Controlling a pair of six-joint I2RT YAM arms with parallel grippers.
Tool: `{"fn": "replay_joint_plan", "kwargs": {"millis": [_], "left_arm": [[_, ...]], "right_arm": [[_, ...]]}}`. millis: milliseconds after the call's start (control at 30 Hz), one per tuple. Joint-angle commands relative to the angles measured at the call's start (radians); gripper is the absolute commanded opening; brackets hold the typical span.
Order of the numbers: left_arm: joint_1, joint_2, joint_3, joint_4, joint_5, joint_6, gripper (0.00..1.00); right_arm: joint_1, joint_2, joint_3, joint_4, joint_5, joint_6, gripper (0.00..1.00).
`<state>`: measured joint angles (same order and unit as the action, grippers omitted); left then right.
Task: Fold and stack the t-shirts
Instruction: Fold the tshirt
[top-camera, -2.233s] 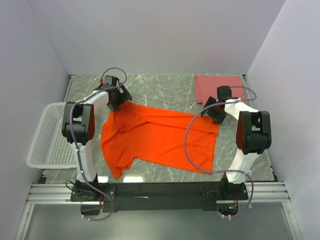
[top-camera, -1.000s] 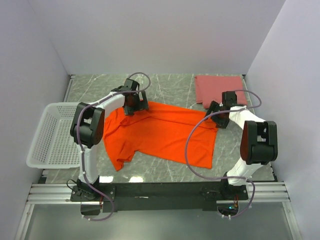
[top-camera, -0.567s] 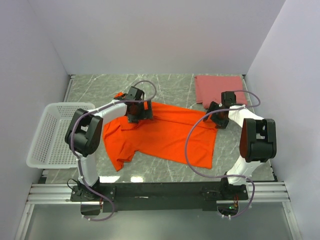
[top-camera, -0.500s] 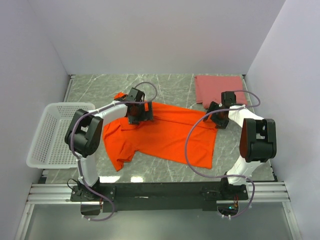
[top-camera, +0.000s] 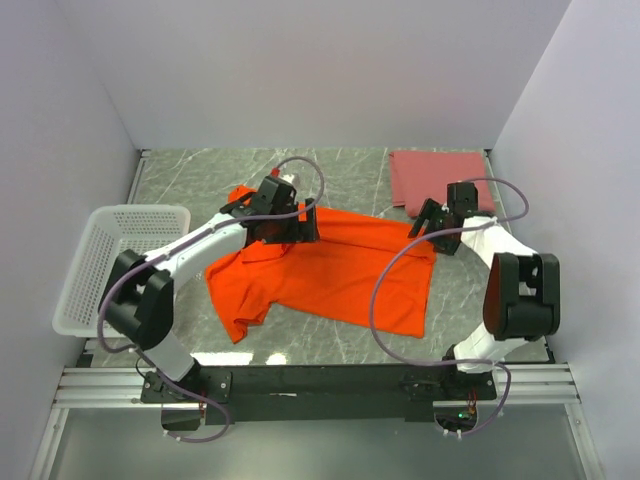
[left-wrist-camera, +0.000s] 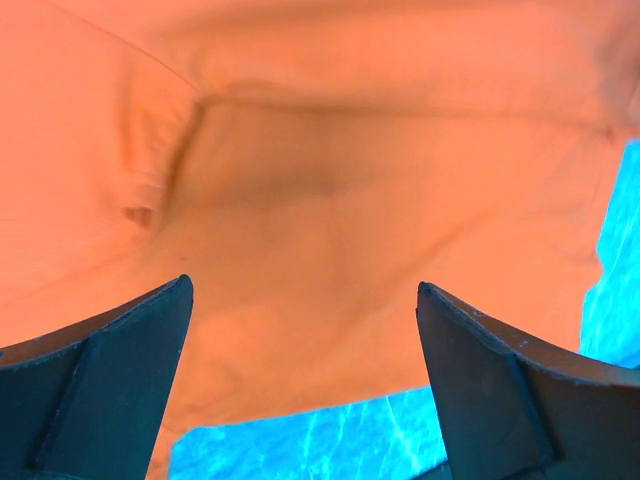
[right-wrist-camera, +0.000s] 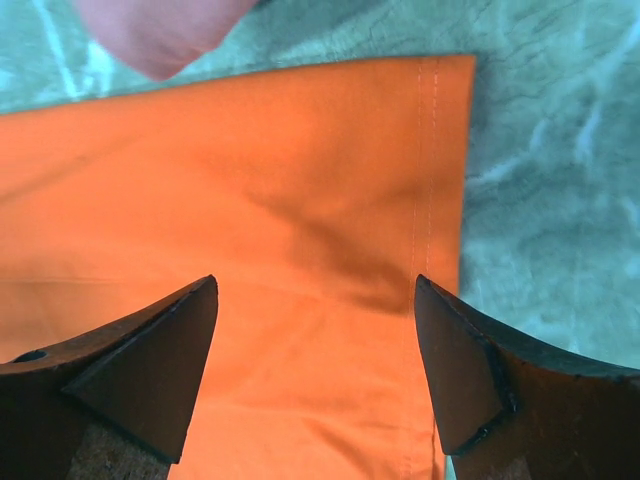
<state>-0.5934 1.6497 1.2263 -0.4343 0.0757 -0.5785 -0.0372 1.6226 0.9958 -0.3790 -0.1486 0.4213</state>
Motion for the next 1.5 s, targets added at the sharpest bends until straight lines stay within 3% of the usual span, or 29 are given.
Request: {"fn": "replay_joint_plan", "kwargs": {"millis": [0, 233, 433, 767, 867, 1467], "left_arm": [[0.02, -0.068, 0.021, 0.003, -0.119, -0.001, 0.99], [0.105, -0.137, 0.041, 0.011, -0.166, -0.076, 0.99], [0.173, -0.264, -0.071, 0.006, -0.26, -0.18, 0.99], [0.188, -0.444, -0.23, -0.176, -0.404, -0.371, 0.99], [0.208, -0.536, -0.296, -0.231, -0.416, -0.394, 0.99], [0.299, -0.706, -0.476, -0.486, -0.424, -0.592, 0.99]], "right_arm": [[0.005, -0.128, -0.037, 0.034, 0.04, 0.005, 0.86], [0.017, -0.291, -0.144, 0.055, 0.061, 0.031, 0.86], [0.022, -0.453, -0.256, 0.058, 0.083, 0.056, 0.87], [0.033, -0.706, -0.39, 0.031, 0.057, 0.074, 0.88], [0.033, -0.754, -0.408, 0.02, 0.052, 0.079, 0.88], [0.033, -0.874, -0.473, 0.034, -0.005, 0.105, 0.89]]}}
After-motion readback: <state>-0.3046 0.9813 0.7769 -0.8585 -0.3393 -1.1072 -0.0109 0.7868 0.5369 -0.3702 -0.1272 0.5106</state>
